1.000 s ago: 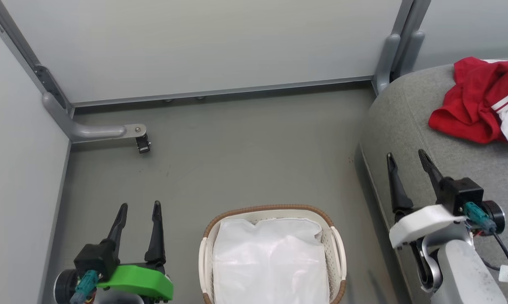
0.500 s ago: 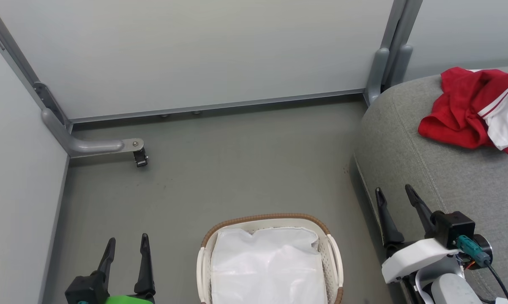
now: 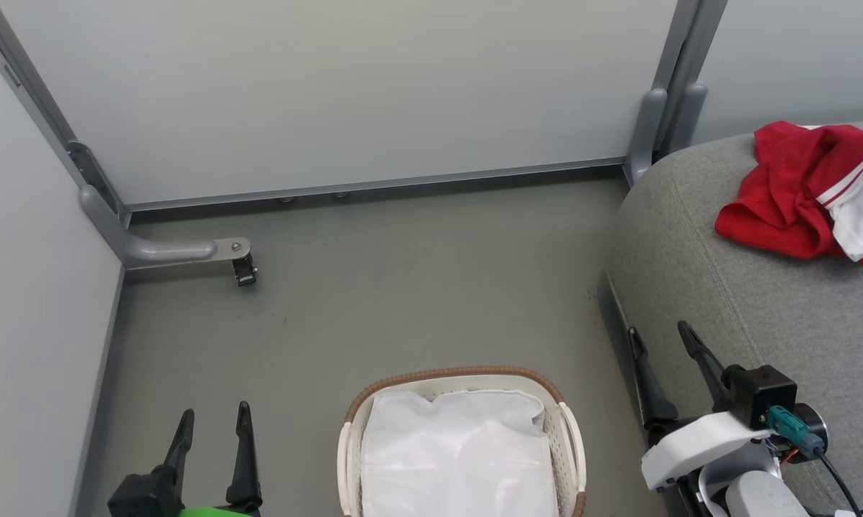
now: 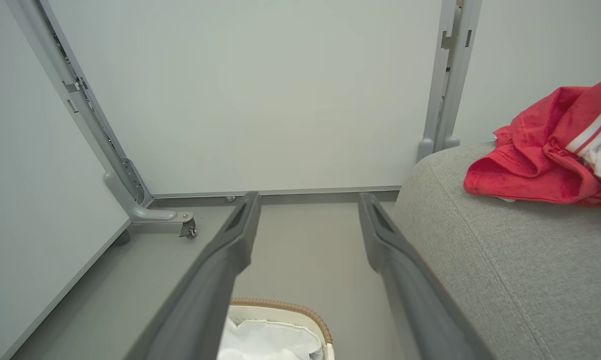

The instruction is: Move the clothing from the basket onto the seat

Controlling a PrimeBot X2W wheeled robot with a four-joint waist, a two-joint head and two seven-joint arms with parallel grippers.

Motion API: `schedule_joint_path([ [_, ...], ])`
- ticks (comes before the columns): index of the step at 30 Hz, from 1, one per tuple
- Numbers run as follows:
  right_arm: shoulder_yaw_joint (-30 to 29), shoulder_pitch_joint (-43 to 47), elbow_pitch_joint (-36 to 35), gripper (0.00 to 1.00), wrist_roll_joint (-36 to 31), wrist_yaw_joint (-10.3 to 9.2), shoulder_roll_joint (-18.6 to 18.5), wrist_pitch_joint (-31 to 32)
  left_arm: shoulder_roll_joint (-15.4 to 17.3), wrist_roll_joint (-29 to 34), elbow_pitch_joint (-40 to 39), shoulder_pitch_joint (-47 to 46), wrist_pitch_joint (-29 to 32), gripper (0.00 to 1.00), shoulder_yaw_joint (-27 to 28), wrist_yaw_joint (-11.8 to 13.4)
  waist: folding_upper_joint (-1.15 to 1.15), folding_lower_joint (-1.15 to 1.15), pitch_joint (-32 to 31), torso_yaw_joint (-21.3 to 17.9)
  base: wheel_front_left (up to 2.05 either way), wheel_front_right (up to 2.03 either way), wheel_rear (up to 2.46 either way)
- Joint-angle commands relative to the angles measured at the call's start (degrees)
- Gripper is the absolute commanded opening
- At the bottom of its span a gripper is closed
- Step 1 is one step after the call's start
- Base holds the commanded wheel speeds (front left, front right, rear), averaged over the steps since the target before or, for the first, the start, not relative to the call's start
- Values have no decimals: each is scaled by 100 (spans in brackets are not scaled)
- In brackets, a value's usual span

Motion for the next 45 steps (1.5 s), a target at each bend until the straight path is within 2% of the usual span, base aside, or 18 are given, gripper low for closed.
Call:
schedule_joint_path([
  [1, 10, 80, 15, 100, 27, -7, -21, -27, -1, -33, 5, 55, -5, 100, 12, -17, 0, 0, 2, -4, 0, 0, 0],
  [9, 20, 82, 48, 100, 31, -7, -21, -27, -1, -60, 1, 29, -5, 100, 11, -62, 0, 0, 8, -8, 0, 0, 0],
  [10, 21, 2, 48, 0, 5, 1, 2, 1, -2, -35, 14, 0, 0, 0, 3, -47, 0, 0, 8, -8, 0, 0, 0],
  [14, 20, 97, 211, 0, 41, 1, 29, 19, -13, -68, 207, 4, 12, 0, -9, -48, 0, 0, 8, -9, 0, 0, 0],
  [45, -389, 44, 26, 0, 3031, -1, -7, 795, -7, -2946, 135, -447, 813, 0, 347, -128, 0, 0, 9, -50, 0, 0, 0],
])
